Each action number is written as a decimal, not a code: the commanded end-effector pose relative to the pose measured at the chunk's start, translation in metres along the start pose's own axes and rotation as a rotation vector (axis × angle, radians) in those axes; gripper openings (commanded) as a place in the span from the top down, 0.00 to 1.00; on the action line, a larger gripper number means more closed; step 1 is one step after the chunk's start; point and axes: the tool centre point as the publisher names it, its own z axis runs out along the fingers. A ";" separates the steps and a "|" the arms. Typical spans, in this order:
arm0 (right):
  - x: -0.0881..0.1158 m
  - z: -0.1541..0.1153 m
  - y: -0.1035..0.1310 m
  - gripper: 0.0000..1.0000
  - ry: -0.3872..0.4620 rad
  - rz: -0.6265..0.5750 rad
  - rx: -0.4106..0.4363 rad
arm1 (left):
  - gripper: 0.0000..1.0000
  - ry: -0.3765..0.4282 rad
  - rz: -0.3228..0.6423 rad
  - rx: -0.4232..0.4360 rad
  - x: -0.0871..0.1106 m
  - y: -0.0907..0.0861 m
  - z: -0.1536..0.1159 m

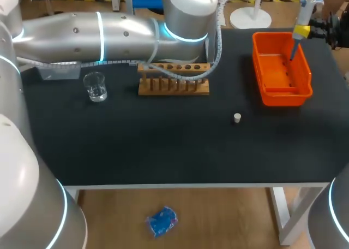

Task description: Invert the test tube, pick up the pipette, mount the tip to pipette, aspirate from beaker and dispense into the tube, eject the tip, return the pipette, and cap with the stopper.

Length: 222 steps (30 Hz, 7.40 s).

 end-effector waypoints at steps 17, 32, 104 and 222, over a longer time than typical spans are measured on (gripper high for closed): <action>0.004 0.011 0.037 1.00 0.082 -0.063 -0.028 | 0.91 -0.062 0.000 0.061 0.014 0.016 -0.081; 0.038 0.045 0.068 1.00 0.133 -0.124 -0.048 | 0.00 -0.025 -0.008 0.042 0.042 0.022 -0.122; 0.188 0.212 0.007 1.00 0.392 0.084 -0.079 | 0.00 -0.188 -0.072 0.109 0.110 0.102 -0.281; 0.177 0.300 0.003 1.00 0.539 0.082 -0.030 | 0.26 -0.111 -0.075 0.123 0.104 0.119 -0.272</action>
